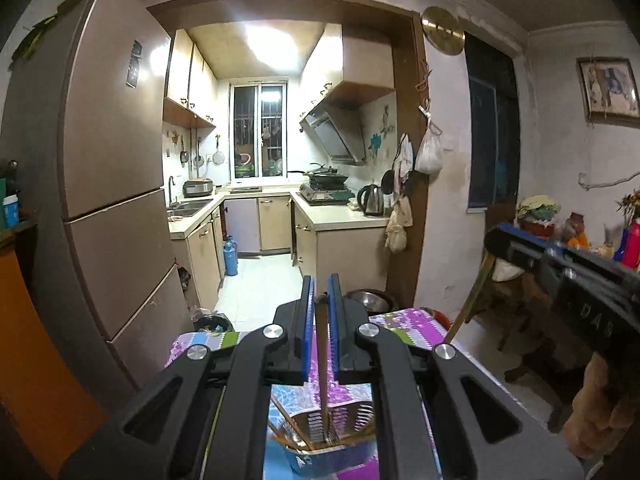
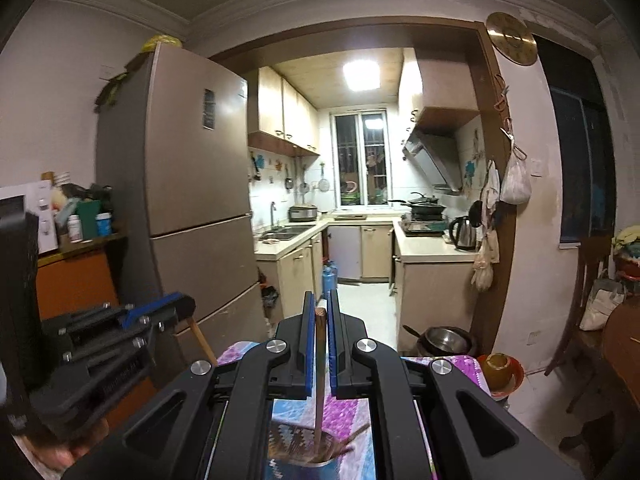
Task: Organize utensils
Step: 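Lower the chopsticks into the blue holder and open both tools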
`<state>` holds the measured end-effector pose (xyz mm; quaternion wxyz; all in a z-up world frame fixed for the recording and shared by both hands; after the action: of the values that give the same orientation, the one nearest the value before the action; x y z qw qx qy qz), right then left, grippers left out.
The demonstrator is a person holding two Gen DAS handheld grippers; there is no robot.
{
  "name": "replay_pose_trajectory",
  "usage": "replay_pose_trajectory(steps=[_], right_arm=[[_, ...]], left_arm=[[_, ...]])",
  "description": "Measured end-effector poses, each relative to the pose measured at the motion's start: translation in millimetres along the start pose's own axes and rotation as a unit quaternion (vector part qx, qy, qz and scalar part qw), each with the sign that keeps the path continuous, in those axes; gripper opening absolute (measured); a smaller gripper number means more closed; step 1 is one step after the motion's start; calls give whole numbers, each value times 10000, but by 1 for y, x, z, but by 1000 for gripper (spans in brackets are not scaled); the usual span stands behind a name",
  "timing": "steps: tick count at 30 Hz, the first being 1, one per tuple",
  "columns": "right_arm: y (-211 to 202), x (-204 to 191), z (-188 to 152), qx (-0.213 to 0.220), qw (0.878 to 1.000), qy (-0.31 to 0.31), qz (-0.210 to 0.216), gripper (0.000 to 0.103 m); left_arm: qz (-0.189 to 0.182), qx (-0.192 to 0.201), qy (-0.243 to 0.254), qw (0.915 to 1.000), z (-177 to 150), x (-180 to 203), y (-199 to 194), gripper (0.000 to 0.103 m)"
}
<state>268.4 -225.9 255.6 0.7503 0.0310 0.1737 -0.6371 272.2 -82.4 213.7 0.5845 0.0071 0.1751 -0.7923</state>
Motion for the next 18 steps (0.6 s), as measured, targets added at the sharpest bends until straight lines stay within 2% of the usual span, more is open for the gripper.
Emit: replay_pose_trajectory(steps=[7, 14, 18], right_arm=[[52, 11, -27, -389, 9989, 240, 34, 7], [84, 12, -63, -883, 9957, 283, 90, 7], [87, 9, -70, -998, 9946, 280, -12, 7]], left_arm=[[16, -427, 16, 9991, -37, -2, 46, 5], [-83, -792, -165, 9967, -63, -11, 62, 6], [-33, -802, -198, 9966, -64, -17, 58, 6]])
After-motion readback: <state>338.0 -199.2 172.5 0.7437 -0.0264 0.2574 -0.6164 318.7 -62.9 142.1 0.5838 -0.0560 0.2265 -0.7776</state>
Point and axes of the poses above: each gripper's, at about its wrist camera, not at the fingertips, and y roughly the way its jaws point, x to its right, z to its top, the point moved 4 cm from there along y, roughly the way its jaws point, and after that the axes turned 12 degrees about y, right-handed, at the moved point
